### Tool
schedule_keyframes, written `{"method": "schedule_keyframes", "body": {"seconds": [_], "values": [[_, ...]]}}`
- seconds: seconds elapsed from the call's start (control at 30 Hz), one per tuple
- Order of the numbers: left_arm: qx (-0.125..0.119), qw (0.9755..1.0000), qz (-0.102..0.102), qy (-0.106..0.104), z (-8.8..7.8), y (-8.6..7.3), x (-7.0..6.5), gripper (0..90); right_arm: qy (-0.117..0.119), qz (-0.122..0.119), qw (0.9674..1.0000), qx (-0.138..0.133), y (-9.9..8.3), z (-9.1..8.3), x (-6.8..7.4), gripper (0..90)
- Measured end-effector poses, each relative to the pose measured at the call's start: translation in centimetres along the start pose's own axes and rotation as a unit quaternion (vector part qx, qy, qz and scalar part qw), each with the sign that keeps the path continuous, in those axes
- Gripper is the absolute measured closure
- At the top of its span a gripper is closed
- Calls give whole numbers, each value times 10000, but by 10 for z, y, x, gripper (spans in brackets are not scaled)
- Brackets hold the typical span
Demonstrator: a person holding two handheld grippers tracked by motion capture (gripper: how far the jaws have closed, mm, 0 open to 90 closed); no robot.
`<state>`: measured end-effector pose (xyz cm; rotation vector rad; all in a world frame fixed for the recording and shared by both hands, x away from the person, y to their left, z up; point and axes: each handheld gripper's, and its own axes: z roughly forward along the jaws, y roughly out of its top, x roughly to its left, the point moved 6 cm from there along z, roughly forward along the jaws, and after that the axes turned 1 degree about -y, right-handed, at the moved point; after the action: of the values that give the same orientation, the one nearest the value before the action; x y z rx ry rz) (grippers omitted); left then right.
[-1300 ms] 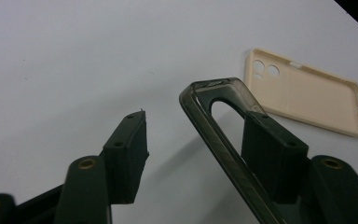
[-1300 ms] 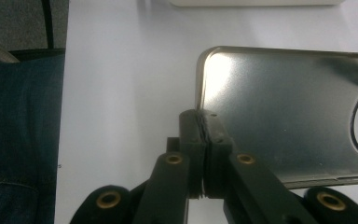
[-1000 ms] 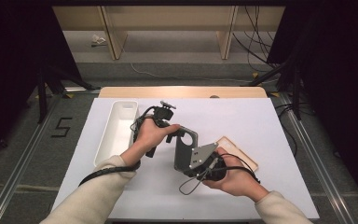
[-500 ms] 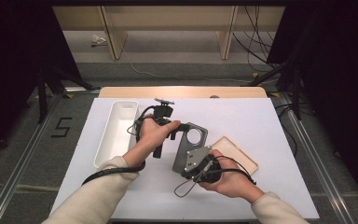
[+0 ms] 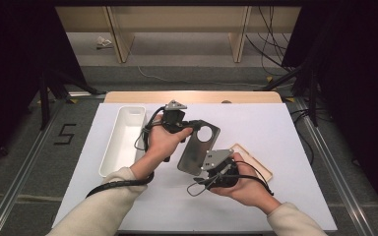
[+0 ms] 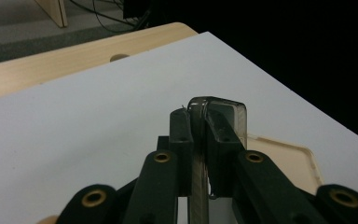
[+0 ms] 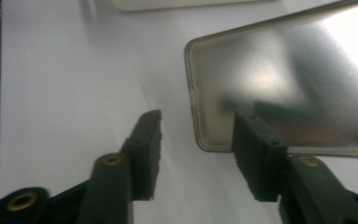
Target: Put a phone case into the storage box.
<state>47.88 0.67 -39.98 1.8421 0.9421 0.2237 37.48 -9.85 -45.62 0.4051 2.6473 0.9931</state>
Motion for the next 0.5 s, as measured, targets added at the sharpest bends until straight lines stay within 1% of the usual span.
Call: {"method": "schedule_keyframes", "body": {"seconds": [0.07, 0.13, 0.17, 0.2, 0.3, 0.4, 0.47, 0.5], "values": [[-117, 9999, 65, 33, -2, 0, 2, 818, -93, 145, 9998, -80, -1, -2, -4, 454], [-210, 9997, 97, 25, -5, 0, 3, 818, -119, 287, 9994, -142, -1, -4, -7, 402], [-268, 9996, 127, 25, -6, 0, 4, 818, -124, 329, 9993, -148, -2, -5, -8, 385], [-310, 9994, 158, 36, -8, 0, 4, 818, -186, 371, 9989, -200, -2, -6, -10, 364], [-415, 9990, 179, -9, -11, 0, 6, 817, -211, 548, 9979, -269, -3, -8, -12, 316], [-522, 9983, 275, 25, -16, 1, 8, 817, -261, 705, 9965, -365, -5, -11, -15, 276], [-592, 9978, 303, 20, -19, 2, 8, 817, -306, 774, 9953, -486, -5, -13, -18, 254], [-638, 9975, 315, 35, -21, 2, 9, 817, -300, 839, 9948, -501, -6, -14, -19, 230]]}}
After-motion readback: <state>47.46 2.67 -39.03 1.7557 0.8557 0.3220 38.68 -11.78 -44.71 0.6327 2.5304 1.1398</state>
